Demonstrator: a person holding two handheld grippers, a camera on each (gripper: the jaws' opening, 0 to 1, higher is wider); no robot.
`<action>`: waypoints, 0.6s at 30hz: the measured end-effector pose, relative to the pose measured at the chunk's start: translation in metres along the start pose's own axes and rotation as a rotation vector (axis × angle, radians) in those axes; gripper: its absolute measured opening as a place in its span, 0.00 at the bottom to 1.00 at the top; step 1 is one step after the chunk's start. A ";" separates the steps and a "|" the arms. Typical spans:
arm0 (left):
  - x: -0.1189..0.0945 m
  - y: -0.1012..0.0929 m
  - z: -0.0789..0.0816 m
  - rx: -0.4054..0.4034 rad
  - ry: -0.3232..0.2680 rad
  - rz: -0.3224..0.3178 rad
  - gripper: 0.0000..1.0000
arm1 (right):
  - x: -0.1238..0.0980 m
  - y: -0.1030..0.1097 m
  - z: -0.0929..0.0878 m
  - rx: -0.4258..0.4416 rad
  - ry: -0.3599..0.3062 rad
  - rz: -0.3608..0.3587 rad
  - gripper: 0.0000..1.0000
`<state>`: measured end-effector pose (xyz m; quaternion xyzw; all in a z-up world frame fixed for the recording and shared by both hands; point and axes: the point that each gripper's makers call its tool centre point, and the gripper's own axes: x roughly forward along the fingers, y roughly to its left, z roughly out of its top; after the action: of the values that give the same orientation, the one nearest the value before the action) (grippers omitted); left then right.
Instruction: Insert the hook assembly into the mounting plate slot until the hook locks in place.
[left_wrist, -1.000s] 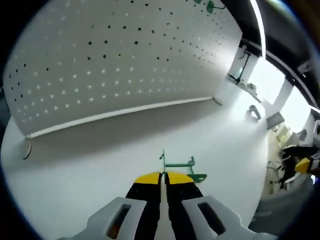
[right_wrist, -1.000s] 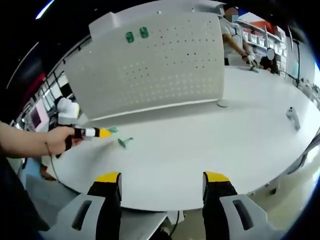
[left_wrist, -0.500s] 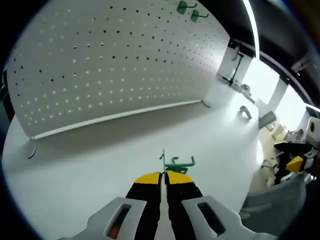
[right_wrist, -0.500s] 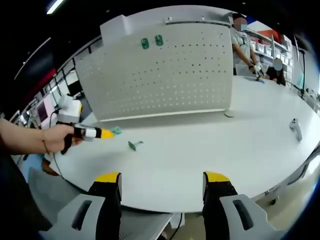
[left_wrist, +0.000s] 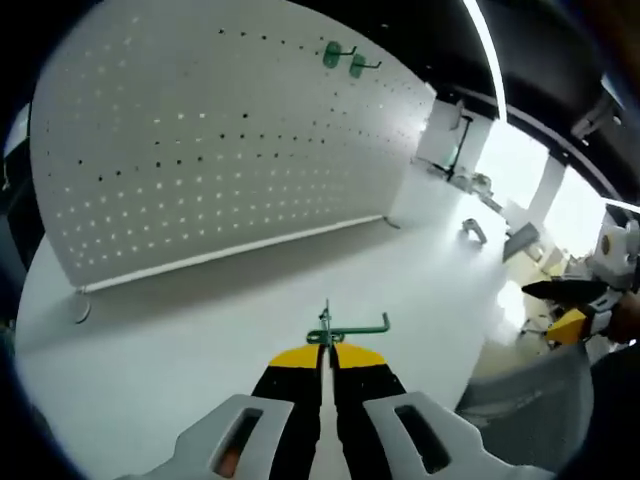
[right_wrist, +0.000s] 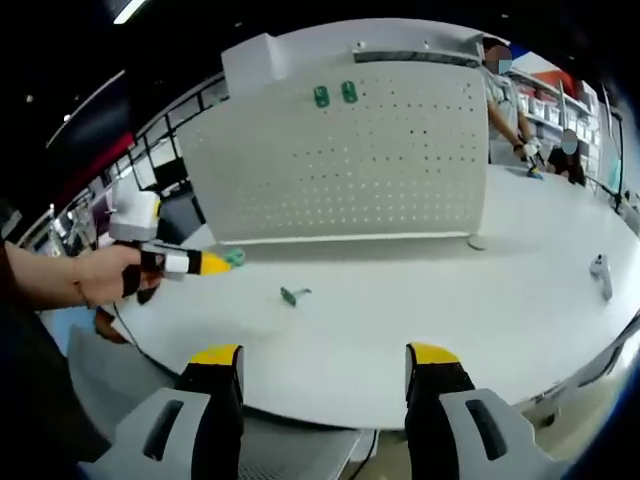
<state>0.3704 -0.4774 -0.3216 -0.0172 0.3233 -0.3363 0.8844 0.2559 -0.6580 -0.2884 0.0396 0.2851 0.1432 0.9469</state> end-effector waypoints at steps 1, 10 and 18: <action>-0.004 -0.004 -0.001 -0.007 0.002 -0.008 0.02 | 0.000 0.000 0.000 -0.003 0.001 0.002 0.66; -0.035 -0.027 0.006 -0.054 -0.061 -0.023 0.02 | 0.005 0.018 0.001 -0.025 0.003 0.044 0.66; -0.059 -0.041 0.011 -0.087 -0.131 -0.050 0.02 | 0.008 0.039 0.003 -0.056 0.011 0.098 0.65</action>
<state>0.3194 -0.4749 -0.2698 -0.0855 0.2785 -0.3420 0.8934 0.2540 -0.6185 -0.2842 0.0264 0.2838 0.1975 0.9380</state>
